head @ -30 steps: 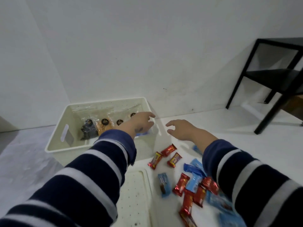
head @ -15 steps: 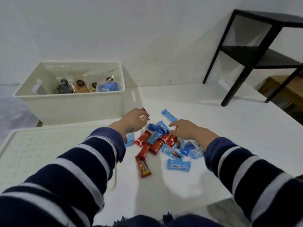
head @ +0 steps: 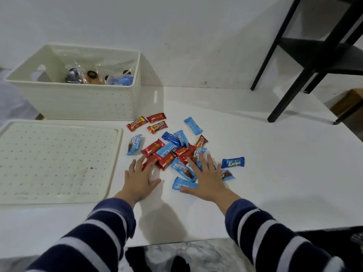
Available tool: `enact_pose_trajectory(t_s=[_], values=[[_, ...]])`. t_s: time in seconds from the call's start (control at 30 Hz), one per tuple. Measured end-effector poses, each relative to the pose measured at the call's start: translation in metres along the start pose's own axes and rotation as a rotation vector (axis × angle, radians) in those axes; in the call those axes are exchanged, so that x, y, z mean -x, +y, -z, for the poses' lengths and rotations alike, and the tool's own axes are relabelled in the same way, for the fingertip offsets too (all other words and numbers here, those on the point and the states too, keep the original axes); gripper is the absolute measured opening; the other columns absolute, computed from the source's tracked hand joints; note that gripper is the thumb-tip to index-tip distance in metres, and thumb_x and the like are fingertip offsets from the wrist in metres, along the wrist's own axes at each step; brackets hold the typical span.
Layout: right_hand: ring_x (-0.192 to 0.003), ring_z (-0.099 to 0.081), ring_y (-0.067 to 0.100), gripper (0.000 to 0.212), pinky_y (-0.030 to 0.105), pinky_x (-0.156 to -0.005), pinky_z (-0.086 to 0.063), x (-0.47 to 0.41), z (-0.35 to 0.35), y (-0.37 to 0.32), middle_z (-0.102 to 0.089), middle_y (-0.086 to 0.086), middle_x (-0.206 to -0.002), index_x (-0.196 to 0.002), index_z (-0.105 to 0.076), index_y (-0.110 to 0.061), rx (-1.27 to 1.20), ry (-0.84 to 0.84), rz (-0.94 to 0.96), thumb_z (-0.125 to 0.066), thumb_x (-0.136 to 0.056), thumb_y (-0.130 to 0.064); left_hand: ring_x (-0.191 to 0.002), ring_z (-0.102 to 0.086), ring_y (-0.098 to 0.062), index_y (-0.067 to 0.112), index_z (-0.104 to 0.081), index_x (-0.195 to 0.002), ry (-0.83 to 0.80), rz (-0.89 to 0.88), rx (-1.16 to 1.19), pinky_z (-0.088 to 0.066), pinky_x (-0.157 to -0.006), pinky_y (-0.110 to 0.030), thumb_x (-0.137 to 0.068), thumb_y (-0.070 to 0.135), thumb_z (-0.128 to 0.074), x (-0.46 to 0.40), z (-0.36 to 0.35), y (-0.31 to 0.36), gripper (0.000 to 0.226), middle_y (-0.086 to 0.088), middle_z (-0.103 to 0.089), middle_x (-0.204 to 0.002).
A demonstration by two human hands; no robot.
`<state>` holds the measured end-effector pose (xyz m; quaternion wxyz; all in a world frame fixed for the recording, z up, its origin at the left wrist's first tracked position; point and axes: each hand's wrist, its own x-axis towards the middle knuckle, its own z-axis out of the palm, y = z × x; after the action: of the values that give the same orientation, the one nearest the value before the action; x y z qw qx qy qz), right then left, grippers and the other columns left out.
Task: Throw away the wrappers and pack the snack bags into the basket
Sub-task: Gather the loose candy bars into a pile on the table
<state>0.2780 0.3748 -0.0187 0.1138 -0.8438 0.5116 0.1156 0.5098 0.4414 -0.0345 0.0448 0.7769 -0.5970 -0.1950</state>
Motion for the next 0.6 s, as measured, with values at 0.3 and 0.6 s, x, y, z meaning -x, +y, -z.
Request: enact_pose_trajectory(t_s=[0.3,0.6], values=[[-0.14,0.029,0.033,0.1,0.073,-0.103,0.008,-0.047,-0.015,0.007,0.031,-0.001,-0.154,-0.14,0.019,-0.051,0.033,0.231,0.076,-0.013,-0.057,-0.096,-0.141,0.026,-0.03,0.041,0.02,-0.144,0.26,-0.142,-0.234,0.01,-0.109,-0.063,-0.076,0.082,-0.011,-0.026,-0.01,-0.015,0.085,0.003,0.028,-0.153],[-0.143,0.016,0.037,0.086,0.07,-0.107,-0.012,-0.086,0.0,0.021,0.018,-0.005,-0.157,-0.142,0.001,-0.055,0.076,0.151,0.116,-0.017,-0.065,-0.091,-0.136,-0.027,-0.041,0.045,-0.026,-0.143,0.204,-0.384,-0.326,-0.02,-0.104,-0.066,-0.071,0.088,-0.024,-0.097,0.004,0.004,0.084,-0.002,-0.029,-0.153]])
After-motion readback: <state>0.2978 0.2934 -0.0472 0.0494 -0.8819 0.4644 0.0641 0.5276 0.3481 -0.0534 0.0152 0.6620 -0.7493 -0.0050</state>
